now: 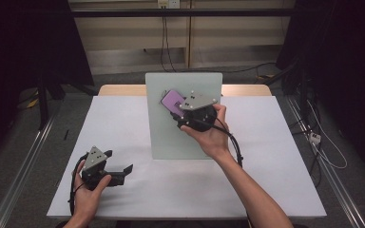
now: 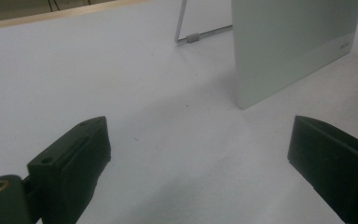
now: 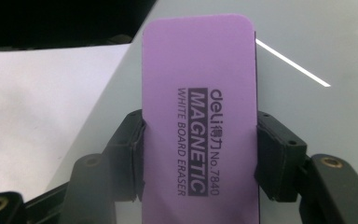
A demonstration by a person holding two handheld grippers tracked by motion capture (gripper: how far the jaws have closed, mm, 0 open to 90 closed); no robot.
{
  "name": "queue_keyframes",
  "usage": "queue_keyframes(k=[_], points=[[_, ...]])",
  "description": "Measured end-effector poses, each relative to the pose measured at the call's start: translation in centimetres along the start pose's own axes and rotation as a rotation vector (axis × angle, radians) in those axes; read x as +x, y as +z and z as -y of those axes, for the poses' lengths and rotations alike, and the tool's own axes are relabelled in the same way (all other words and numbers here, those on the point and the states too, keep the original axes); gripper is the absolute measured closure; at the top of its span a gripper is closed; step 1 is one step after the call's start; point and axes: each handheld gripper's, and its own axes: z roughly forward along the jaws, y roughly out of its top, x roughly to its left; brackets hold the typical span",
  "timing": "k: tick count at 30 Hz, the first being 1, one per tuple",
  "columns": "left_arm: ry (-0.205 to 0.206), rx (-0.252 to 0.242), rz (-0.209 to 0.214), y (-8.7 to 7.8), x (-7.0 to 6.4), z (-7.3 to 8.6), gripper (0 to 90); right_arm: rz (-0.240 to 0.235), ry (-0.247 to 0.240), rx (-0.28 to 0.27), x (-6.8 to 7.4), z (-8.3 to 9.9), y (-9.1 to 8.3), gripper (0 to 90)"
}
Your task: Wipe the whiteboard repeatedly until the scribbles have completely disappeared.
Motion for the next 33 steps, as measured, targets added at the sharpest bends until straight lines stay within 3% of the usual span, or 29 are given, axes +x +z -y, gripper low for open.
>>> queue_keyframes(k=[6,12,18,33], points=[[0.001,0.003,0.005,0.1,-0.1,0.0,5.7,0.048,0.000,-0.015,-1.5,-1.5,-0.7,42.1],[0.005,0.004,0.003,0.1,-0.1,0.0,5.8,0.053,-0.011,-0.008,-0.9,-1.9,-0.1,42.1],[-0.002,0.003,0.005,0.2,-0.1,0.0,5.8,0.016,-0.051,0.029,0.9,-1.8,1.1,42.1],[0.000,-0.002,0.004,0.1,-0.1,0.0,5.8,-0.154,-0.087,0.098,6.3,1.0,4.5,42.1]])
